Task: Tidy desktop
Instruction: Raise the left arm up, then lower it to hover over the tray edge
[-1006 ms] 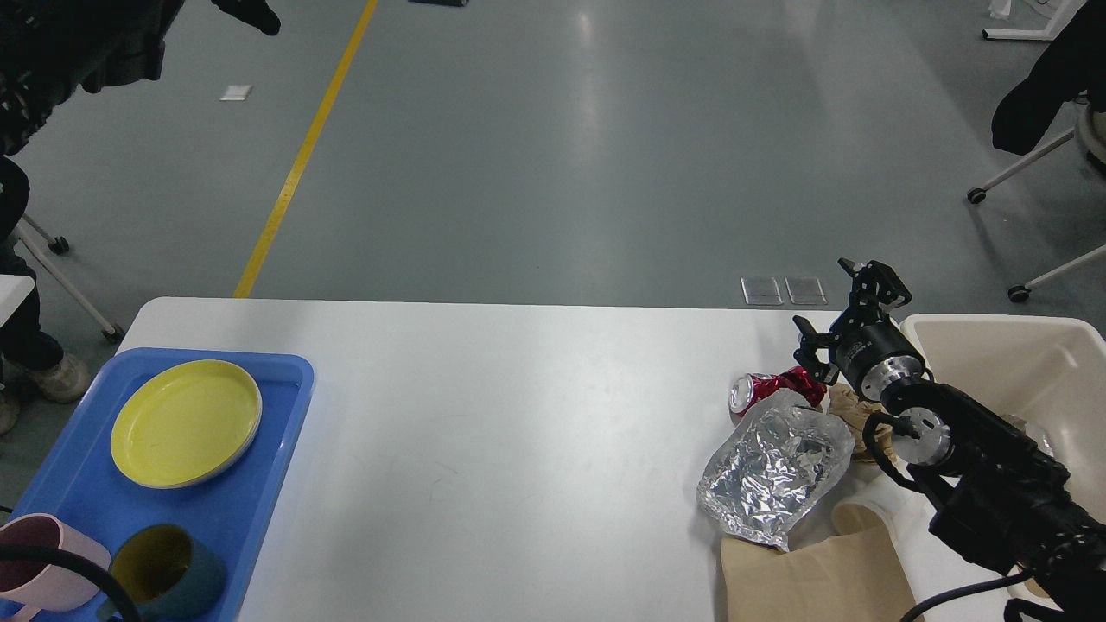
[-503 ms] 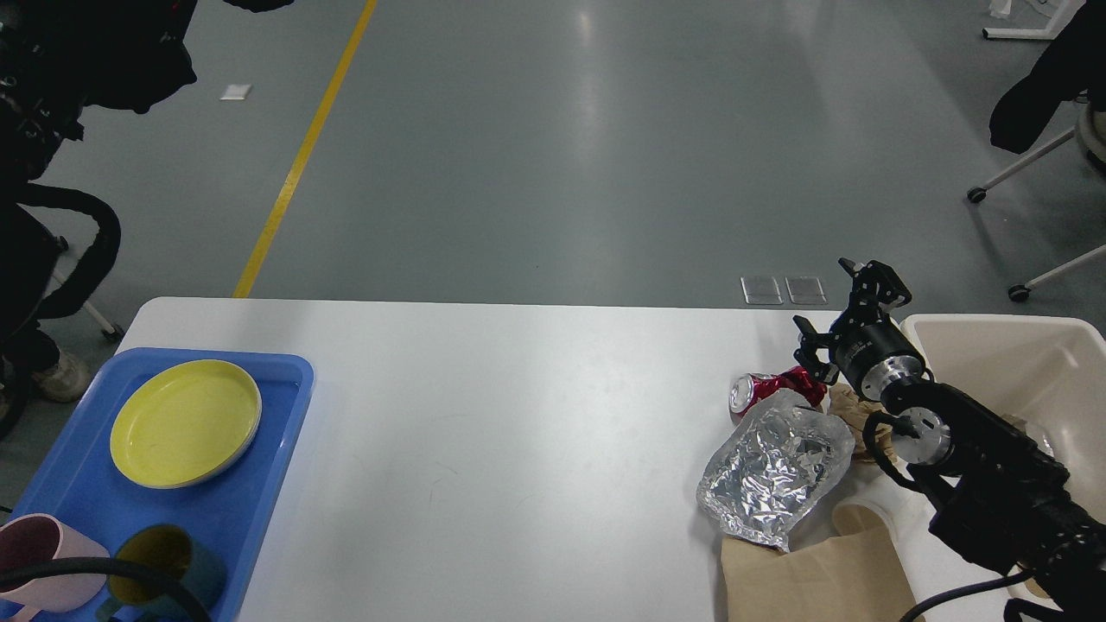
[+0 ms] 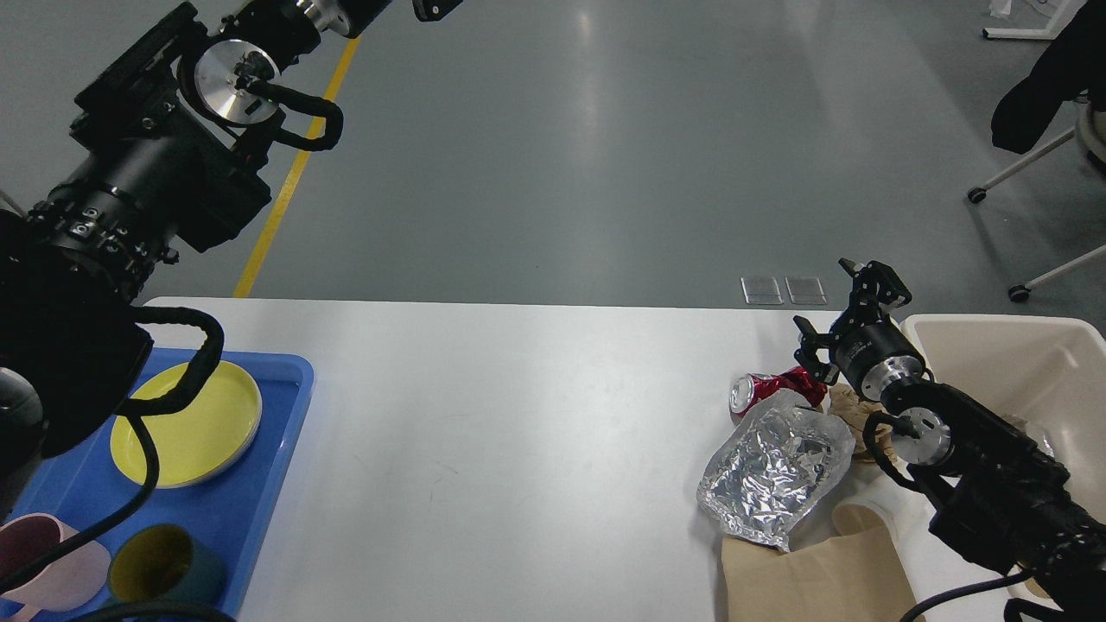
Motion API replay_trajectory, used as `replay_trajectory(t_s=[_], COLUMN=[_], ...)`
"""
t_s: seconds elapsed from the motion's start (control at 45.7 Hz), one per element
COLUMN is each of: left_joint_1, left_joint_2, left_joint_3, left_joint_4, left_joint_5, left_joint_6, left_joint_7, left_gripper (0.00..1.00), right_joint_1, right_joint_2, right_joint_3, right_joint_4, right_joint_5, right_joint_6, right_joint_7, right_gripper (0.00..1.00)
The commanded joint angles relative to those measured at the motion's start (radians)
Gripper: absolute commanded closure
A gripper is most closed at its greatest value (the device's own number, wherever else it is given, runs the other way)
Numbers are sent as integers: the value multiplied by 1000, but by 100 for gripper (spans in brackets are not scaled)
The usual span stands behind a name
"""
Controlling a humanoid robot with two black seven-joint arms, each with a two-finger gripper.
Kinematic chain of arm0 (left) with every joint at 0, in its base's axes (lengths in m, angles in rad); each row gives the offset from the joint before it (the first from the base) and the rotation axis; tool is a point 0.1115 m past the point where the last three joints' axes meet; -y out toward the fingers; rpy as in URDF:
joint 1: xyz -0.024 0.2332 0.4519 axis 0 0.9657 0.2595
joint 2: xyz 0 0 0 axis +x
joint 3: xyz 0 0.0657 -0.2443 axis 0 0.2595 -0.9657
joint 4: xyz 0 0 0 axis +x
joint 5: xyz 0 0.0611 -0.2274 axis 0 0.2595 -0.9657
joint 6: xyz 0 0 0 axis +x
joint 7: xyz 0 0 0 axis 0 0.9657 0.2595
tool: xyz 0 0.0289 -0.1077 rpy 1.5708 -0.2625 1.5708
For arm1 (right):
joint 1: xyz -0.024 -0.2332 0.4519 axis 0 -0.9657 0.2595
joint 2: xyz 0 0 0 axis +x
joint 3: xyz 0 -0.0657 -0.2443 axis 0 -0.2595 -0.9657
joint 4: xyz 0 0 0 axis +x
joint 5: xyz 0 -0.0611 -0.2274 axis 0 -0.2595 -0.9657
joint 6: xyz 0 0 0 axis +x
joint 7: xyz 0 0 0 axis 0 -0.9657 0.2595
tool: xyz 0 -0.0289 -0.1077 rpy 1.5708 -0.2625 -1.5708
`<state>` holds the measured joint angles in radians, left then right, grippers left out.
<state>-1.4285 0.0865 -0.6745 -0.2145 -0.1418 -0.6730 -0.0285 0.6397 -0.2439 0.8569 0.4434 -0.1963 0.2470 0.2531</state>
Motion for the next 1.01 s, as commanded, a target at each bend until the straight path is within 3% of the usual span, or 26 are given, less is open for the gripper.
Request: replay_trajectory(t_s=[0.0, 0.306, 0.569, 0.984], left_joint_1=[59, 163, 347, 507], left_joint_2=[-24, -36, -68, -13], left_joint_3=[-36, -83, -131, -151], left_joint_4=[0, 0, 0, 1], left_joint_5=[-19, -58, -73, -64], left_joint_6=[35, 81, 138, 147], left_joint_7=[-2, -2, -2, -2], left_gripper=[3, 3, 3, 3], right_joint_1=[0, 0, 0, 0], right_joint_2=[0, 0, 0, 0], right_joint_3=[1, 1, -1, -1], right_joint_4=[0, 0, 0, 0], right_joint_5=[0, 0, 0, 0], right_joint_6=[0, 0, 0, 0], right_joint_7=[0, 0, 0, 0], right_gripper=[0, 0, 0, 0])
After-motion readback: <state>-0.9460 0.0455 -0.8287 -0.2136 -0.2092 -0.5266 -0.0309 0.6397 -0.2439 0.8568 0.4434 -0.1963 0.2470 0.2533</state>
